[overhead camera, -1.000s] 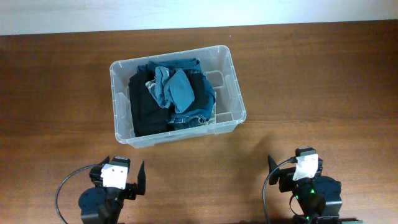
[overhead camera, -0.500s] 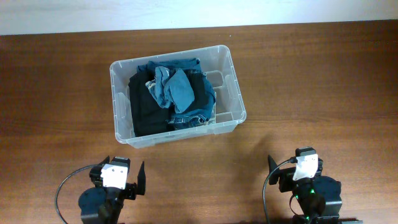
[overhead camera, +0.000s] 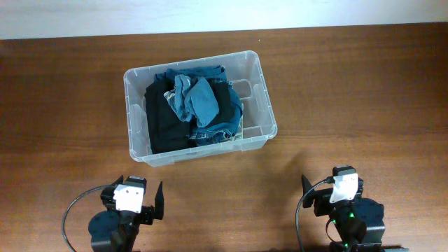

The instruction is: Pack container

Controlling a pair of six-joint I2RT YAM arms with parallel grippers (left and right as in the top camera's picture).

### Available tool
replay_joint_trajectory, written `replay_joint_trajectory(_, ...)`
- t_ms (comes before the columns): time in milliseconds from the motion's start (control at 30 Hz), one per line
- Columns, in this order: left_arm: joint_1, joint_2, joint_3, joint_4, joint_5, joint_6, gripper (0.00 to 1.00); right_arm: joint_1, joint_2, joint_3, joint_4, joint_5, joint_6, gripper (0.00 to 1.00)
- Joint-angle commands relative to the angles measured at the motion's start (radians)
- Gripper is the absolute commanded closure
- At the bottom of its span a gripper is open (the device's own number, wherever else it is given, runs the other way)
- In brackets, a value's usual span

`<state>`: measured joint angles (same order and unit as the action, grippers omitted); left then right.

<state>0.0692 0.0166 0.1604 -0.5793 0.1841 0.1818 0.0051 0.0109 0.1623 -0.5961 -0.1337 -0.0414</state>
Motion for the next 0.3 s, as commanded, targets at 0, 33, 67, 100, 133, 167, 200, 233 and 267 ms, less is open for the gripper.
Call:
replay_joint_trajectory(0,-0.004,-0.011,-0.006,0.004,0.003,-0.002,0.00,-0.006,-0.007,-0.006,0.002,-0.013,0.000,0.02)
replay_joint_trajectory(33,-0.004,-0.011,-0.006,0.004,0.003,-0.002,0.00,-0.006,-0.007,-0.006,0.002,-0.013,0.000,0.02)
replay_joint_trajectory(67,-0.004,-0.011,-0.006,0.004,0.003,-0.002,0.00,-0.006,-0.007,-0.006,0.002,-0.013,0.000,0.02)
replay_joint_trajectory(100,-0.004,-0.011,-0.006,0.004,0.003,-0.002,0.00,-0.006,-0.007,-0.006,0.002,-0.013,0.000,0.02)
replay_joint_trajectory(133,-0.004,-0.011,-0.006,0.004,0.003,-0.002,0.00,-0.006,-0.007,-0.006,0.002,-0.013,0.000,0.02)
replay_joint_trajectory(167,-0.004,-0.011,-0.006,0.004,0.003,-0.002,0.00,-0.006,-0.007,-0.006,0.002,-0.013,0.000,0.01)
replay_joint_trajectory(200,-0.004,-0.011,-0.006,0.004,0.003,-0.002,0.00,-0.006,-0.007,-0.006,0.002,-0.013,0.000,0.02)
replay_joint_trajectory(233,-0.004,-0.011,-0.006,0.004,0.003,-0.002,0.00,-0.006,-0.007,-0.006,0.002,-0.013,0.000,0.02)
replay_joint_trajectory(267,-0.004,-0.011,-0.006,0.004,0.003,-0.002,0.00,-0.006,-0.007,-0.006,0.002,-0.013,0.000,0.02)
